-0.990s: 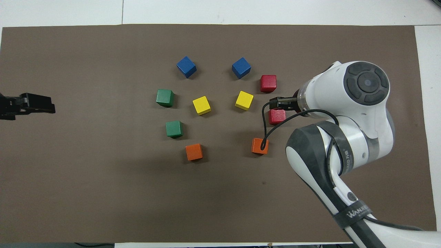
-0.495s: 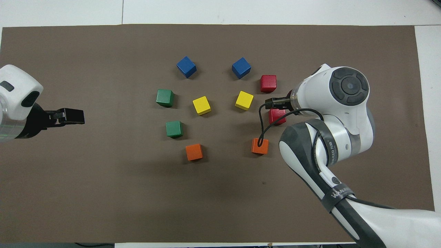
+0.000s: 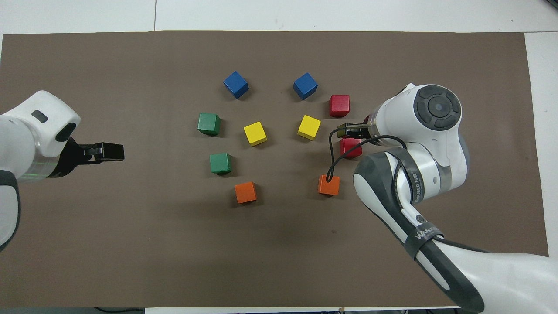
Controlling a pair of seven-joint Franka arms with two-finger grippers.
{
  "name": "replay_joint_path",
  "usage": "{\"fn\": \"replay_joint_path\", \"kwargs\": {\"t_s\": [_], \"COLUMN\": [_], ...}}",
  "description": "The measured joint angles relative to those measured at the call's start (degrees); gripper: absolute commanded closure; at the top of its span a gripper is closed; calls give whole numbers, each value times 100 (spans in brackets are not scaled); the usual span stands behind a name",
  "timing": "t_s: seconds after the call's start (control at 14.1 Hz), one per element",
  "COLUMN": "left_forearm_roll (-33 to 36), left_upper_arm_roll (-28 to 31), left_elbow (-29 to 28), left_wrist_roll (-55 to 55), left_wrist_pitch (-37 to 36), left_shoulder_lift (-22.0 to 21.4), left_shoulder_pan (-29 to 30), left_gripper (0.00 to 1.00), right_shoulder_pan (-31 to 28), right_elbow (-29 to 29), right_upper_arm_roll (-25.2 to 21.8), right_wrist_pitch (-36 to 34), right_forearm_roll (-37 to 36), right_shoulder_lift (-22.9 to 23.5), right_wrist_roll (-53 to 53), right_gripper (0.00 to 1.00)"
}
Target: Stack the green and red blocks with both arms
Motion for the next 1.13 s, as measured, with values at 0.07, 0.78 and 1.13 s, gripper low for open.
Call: {"fn": "replay_joint_path", "kwargs": {"t_s": [0.07, 0.78, 1.13], "left_forearm_roll": [-50, -83, -83], "left_upper_arm_roll": [-4, -9, -6], "left_elbow": [-51, -54, 46], "left_wrist_roll": [-153, -1493, -1569], "left_wrist_pitch": [95, 1313, 1661], "left_shoulder_lift": [65, 1344, 1873], "left_shoulder_pan": [-109, -1291, -1548], "left_gripper": [0, 0, 0], "right_shoulder_pan": [6, 73, 236], "right_elbow": [-12, -13, 59], "right_upper_arm_roll": [1, 35, 42], "right_wrist_pitch": [0, -48, -48], "right_forearm_roll": [-11, -431, -431], "right_shoulder_lift": [10, 343, 396], "right_wrist_roll": [39, 363, 615], "right_gripper": [4, 4, 4]}}
